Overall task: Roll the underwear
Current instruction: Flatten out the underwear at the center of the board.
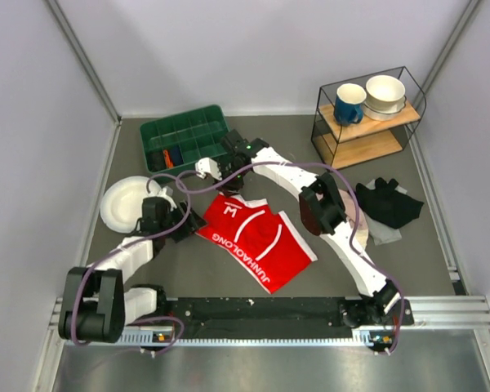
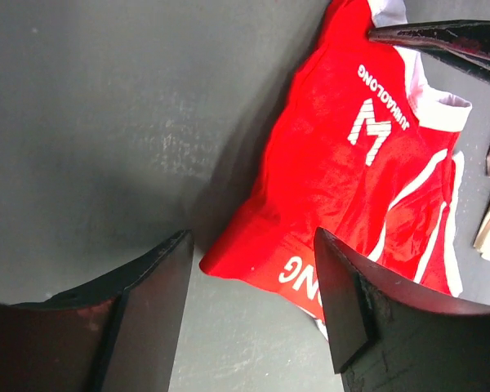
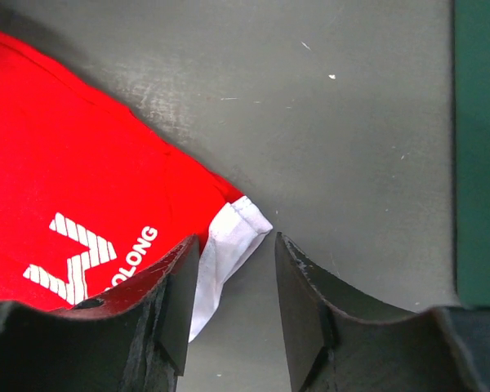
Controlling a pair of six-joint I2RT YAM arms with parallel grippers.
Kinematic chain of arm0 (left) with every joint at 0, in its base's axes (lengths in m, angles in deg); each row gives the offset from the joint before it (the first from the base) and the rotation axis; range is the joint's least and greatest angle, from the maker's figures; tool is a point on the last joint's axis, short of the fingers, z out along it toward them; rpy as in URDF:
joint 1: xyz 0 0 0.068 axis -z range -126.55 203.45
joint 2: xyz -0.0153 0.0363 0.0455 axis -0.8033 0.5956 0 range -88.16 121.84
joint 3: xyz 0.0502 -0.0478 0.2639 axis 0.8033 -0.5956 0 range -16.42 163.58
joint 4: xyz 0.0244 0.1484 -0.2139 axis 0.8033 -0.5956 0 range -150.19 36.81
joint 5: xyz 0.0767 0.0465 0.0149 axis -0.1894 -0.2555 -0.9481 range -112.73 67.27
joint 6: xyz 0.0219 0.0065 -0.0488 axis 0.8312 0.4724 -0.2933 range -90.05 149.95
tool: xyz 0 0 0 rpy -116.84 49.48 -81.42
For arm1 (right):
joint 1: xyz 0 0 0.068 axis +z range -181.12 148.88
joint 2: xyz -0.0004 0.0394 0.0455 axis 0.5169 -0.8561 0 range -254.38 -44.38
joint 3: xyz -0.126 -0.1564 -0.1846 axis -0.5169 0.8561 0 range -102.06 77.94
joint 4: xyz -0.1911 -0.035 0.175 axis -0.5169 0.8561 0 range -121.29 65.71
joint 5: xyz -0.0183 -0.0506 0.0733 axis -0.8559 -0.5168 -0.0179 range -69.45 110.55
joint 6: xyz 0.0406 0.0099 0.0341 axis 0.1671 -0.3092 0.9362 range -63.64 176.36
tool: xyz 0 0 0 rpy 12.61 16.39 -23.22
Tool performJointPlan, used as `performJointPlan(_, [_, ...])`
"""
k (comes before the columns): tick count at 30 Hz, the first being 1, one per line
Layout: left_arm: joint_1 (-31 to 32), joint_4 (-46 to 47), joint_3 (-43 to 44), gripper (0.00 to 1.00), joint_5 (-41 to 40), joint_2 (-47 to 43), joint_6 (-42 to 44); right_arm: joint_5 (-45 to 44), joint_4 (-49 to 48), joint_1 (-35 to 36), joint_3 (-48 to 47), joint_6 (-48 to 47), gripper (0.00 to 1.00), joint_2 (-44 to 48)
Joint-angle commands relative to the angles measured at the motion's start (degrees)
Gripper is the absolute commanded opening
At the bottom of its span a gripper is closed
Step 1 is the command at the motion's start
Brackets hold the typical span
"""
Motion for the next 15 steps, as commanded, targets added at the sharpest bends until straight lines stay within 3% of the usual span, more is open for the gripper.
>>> performJointPlan(1, [-0.28, 1.23, 0.65, 0.64, 1.64, 3.28, 1.73, 1.54, -1.12, 0.66, -0.49, 2.06, 0.42, -0.92])
performJointPlan(2, [-0.28, 1.23, 0.56, 0.63, 1.63, 3.46, 1.82, 1.89, -1.12, 0.66, -0.32, 2.23, 0.39, -0.84])
performJointPlan(5, [-0.28, 1.14, 0.65, 0.4, 1.9, 3.28, 1.99, 2.86, -1.12, 0.74, 0.3, 2.32, 0.26, -0.66])
performJointPlan(10, [-0.28, -0.08, 1.26, 0.25, 1.9, 1.88, 2.78, 4.53, -1.21, 0.66, 0.13, 3.64, 0.03, -0.31])
performJointPlan(15, [-0.28, -3.24, 4.16, 0.12, 1.99, 0.04, 4.19, 5.59, -2.09, -0.57, -1.19, 5.92, 0.0, 2.23])
